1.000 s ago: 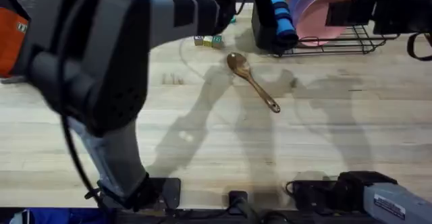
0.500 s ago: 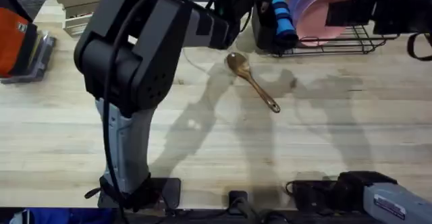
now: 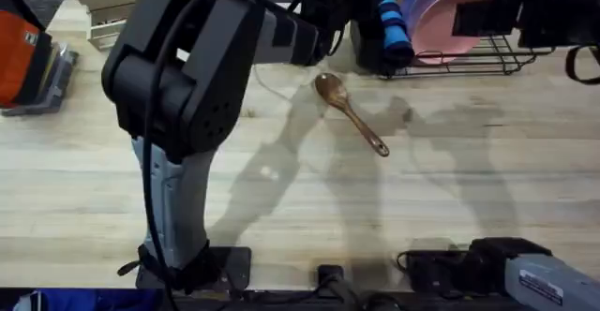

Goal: Pick up the spoon on the table one by one and put them onto the rack

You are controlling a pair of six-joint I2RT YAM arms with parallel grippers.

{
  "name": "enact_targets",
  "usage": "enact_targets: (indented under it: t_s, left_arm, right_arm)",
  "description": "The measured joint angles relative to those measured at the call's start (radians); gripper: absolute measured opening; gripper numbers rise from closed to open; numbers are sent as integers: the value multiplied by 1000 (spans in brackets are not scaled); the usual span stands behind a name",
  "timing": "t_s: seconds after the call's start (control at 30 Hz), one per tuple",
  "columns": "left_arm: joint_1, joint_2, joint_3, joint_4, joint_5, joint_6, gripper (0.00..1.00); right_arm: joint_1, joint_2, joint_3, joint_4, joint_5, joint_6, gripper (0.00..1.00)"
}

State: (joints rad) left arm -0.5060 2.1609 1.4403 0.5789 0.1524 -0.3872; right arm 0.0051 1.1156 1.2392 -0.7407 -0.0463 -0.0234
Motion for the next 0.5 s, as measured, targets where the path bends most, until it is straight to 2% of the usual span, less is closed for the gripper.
enact_targets:
  t_s: [0.07, 0.1, 0.13, 0.2, 0.23, 0.27, 0.33, 0.4, 0.5]
  left_arm:
    - [0, 0, 1, 0, 0, 6, 53]
    - [0, 0, 1, -2, 0, 9, 90]
    - [0, 0, 1, -5, 0, 13, 156]
    - [0, 0, 0, -20, 2, 21, 355]
    - [0, 0, 0, -26, 5, 30, 506]
    - [0, 0, 0, -26, 10, 40, 612]
    - [0, 0, 0, -26, 18, 61, 733]
    - [0, 0, 0, -45, 29, 79, 946]
    - [4, -11, 0, -95, 37, 93, 994]
  right_arm:
    - [0, 0, 0, 0, 0, 0, 995]
    - [0, 0, 0, 0, 0, 0, 995]
    - [0, 0, 0, 0, 0, 0, 996]
    - [0, 0, 0, 0, 0, 0, 996]
    - [0, 0, 0, 0, 0, 0, 996]
    - [0, 0, 0, 0, 0, 0, 996]
    - [0, 0, 0, 0, 0, 0, 996]
    - [0, 0, 0, 0, 0, 0, 995]
    - [0, 0, 0, 0, 0, 0, 996]
